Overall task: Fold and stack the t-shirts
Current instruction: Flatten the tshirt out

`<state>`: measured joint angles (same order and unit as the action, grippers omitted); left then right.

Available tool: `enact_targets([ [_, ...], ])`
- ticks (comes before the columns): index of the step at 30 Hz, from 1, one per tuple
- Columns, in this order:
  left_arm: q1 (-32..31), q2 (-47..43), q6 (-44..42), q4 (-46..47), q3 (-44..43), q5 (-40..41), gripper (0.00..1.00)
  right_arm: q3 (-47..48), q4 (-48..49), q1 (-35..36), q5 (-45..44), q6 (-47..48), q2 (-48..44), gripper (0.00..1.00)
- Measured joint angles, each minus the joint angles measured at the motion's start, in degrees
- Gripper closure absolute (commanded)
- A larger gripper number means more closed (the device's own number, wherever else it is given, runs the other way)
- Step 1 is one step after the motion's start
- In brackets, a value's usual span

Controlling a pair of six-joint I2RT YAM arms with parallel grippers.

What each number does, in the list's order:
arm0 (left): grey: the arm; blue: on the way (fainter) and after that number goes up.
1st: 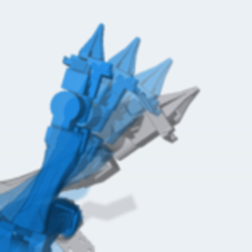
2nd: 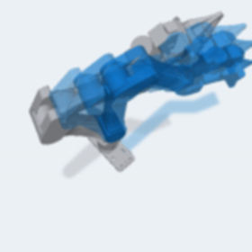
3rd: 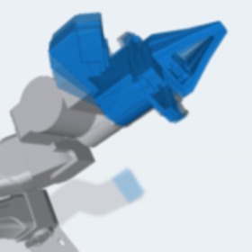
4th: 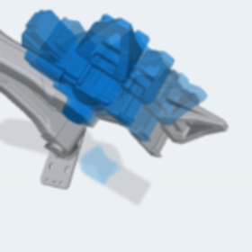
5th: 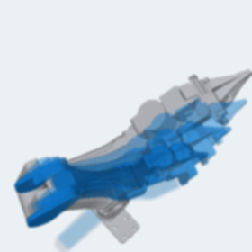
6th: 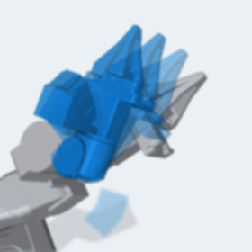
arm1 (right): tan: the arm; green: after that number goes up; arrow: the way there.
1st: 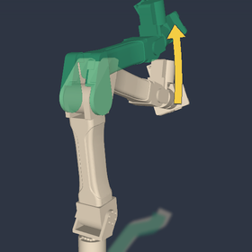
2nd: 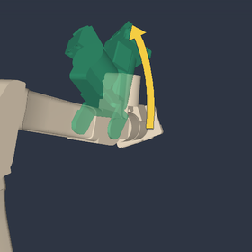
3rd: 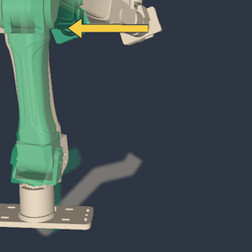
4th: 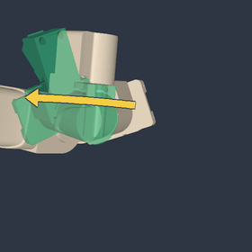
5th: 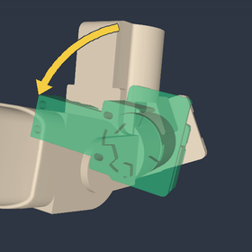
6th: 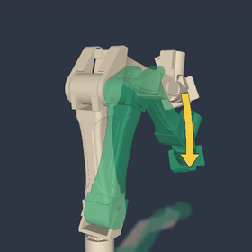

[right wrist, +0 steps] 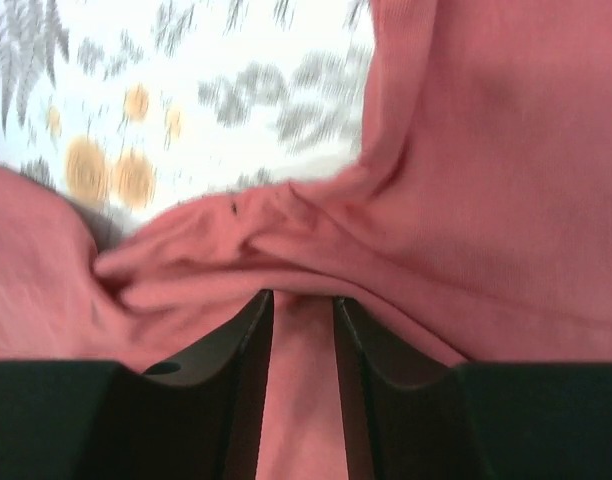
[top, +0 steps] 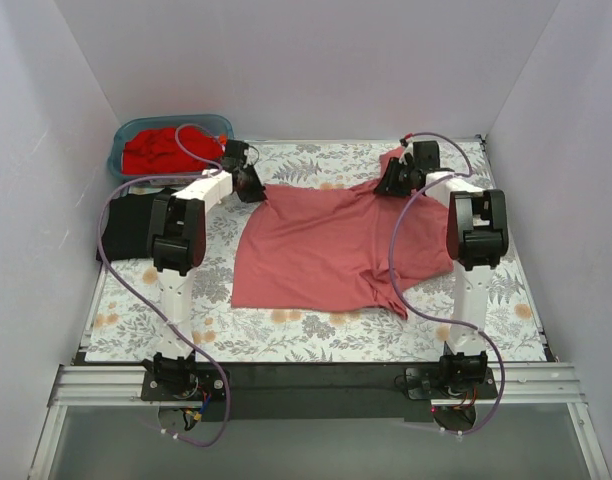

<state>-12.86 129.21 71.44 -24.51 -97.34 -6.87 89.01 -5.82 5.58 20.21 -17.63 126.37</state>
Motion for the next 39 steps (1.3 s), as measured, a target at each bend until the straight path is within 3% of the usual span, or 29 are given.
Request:
enact_targets([
  [1, 0.48, 1.66, -0.02, -0.31, -2.84, 0.37, 0.81, 4.02, -0.13, -0.28, -0.11, 0.07, 2.49, 0.59],
  [4, 2.36, 6.97, -0.61, -1.81, -12.33, 2.29, 0.58, 13.46, -0.70, -0.96, -0.66, 0.76, 7.96, 0.51],
  [5, 2.80, 7.93, -0.76, -2.19, -14.32, 3.15, 0.44, 15.65, -1.29, -1.14, -0.72, 1.14, 8.87, 0.50],
  [8, 3.45, 7.69, -1.97, -2.58, -16.22, 5.25, 0.30, 18.67, -2.56, -1.44, -0.79, 2.29, 8.66, 0.45],
  [12, 3.72, 2.27, -2.82, -2.45, -10.54, 6.56, 0.30, 12.92, -3.61, -1.73, -2.14, 3.89, 0.83, 0.45],
  [18, 1.49, -18.53, -4.09, -3.72, 8.22, 6.49, 0.36, -5.70, -7.30, -1.53, -3.76, 5.20, -20.92, 0.46],
  [24, -9.22, -40.92, -3.19, -3.78, 28.44, 5.53, 0.38, -22.51, -11.08, 1.97, -7.15, 6.58, -37.64, 0.47],
  [28, -15.39, -44.57, -2.12, -4.24, 38.16, 4.76, 0.45, -29.09, -14.32, 9.99, -10.99, 7.17, -41.75, 0.48],
  [34, -14.82, -42.42, -2.14, -6.03, 45.29, 7.58, 0.51, -30.58, -17.46, 23.87, -20.94, 6.82, -42.18, 0.49],
  [39, -14.69, -41.53, -2.67, -5.49, 47.30, 8.83, 0.58, -27.12, -21.44, 29.51, -29.97, 5.66, -37.46, 0.49],
])
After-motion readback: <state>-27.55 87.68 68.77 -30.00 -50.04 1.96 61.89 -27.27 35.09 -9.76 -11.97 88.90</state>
